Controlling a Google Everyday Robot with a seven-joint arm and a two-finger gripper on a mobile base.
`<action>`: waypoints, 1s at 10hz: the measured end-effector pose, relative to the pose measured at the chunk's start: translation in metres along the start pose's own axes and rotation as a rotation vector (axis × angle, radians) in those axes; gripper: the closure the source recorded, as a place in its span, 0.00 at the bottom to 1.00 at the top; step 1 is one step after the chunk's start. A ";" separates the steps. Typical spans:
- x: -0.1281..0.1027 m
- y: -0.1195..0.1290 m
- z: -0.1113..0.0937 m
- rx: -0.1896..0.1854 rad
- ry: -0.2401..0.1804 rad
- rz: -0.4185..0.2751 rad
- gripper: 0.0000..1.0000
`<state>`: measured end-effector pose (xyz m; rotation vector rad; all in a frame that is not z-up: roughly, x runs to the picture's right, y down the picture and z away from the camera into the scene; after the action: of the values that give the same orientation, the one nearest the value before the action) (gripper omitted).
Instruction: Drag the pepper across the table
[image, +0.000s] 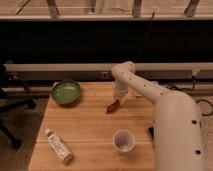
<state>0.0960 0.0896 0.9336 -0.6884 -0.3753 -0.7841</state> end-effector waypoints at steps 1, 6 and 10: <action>0.000 0.001 -0.001 0.001 0.002 -0.007 1.00; -0.005 0.001 -0.002 -0.002 0.008 -0.027 1.00; -0.011 0.002 -0.003 -0.008 0.010 -0.043 1.00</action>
<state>0.0904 0.0944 0.9248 -0.6853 -0.3792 -0.8297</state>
